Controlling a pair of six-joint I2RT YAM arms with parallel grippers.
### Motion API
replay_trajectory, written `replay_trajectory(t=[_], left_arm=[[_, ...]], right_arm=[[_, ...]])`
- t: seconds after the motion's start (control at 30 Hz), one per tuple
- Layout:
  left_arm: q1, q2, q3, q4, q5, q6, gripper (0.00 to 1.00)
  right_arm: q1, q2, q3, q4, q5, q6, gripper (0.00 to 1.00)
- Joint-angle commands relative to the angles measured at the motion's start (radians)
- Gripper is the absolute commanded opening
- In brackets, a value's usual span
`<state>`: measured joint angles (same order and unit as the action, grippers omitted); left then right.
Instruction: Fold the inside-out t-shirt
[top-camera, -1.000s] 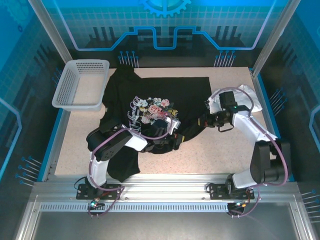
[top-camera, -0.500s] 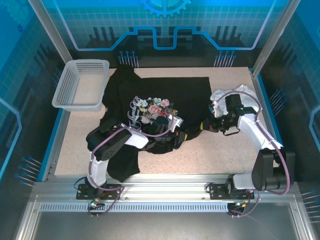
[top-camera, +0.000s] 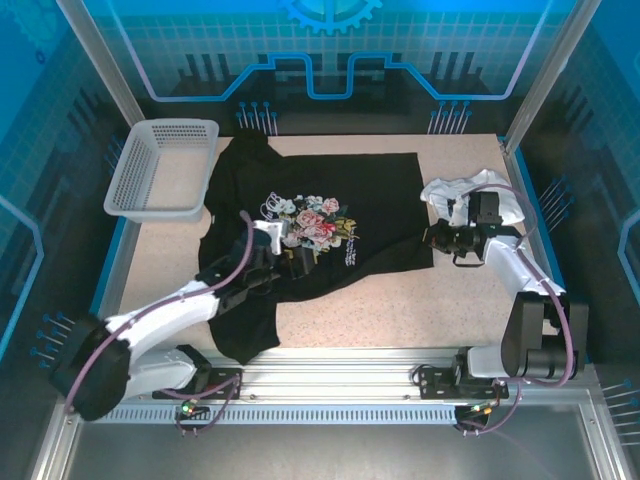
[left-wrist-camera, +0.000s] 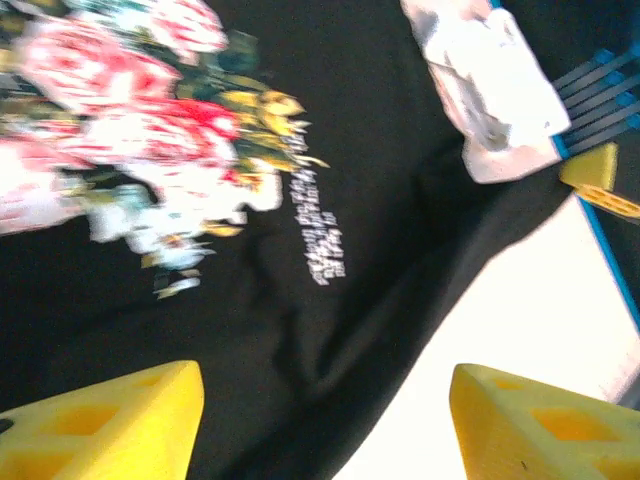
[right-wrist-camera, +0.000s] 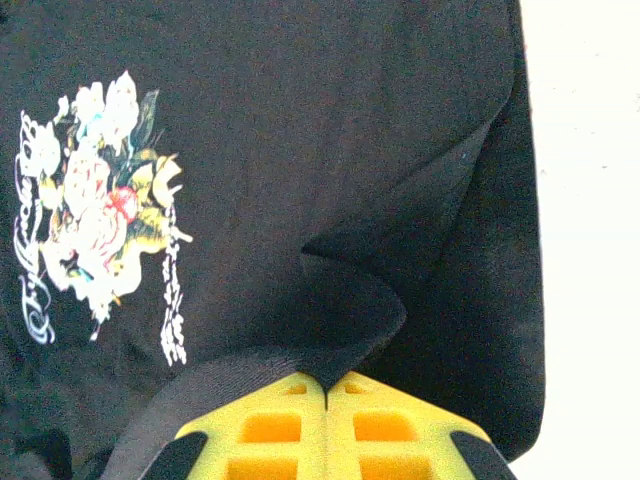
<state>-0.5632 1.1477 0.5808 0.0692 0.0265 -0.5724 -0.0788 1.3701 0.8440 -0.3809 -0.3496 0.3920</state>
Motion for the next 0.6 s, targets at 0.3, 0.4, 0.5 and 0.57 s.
replay_trajectory(t=[0.3, 0.4, 0.5, 0.57], left_arm=[[0.154, 0.61, 0.398, -0.197, 0.009, 0.002, 0.67], [0.154, 0.747, 0.515, -0.213, 0.053, 0.002, 0.66], [0.153, 0.872, 0.666, -0.25, 0.097, 0.007, 0.66], [0.149, 0.951, 0.781, -0.286, 0.122, 0.012, 0.65]], right_arm=[[0.015, -0.033, 0.018, 0.065, 0.163, -0.012, 0.0], [0.005, -0.057, 0.02, 0.061, 0.179, -0.013, 0.0], [-0.003, -0.082, 0.023, 0.051, 0.191, -0.015, 0.0], [-0.009, -0.099, 0.026, 0.04, 0.2, -0.02, 0.0]])
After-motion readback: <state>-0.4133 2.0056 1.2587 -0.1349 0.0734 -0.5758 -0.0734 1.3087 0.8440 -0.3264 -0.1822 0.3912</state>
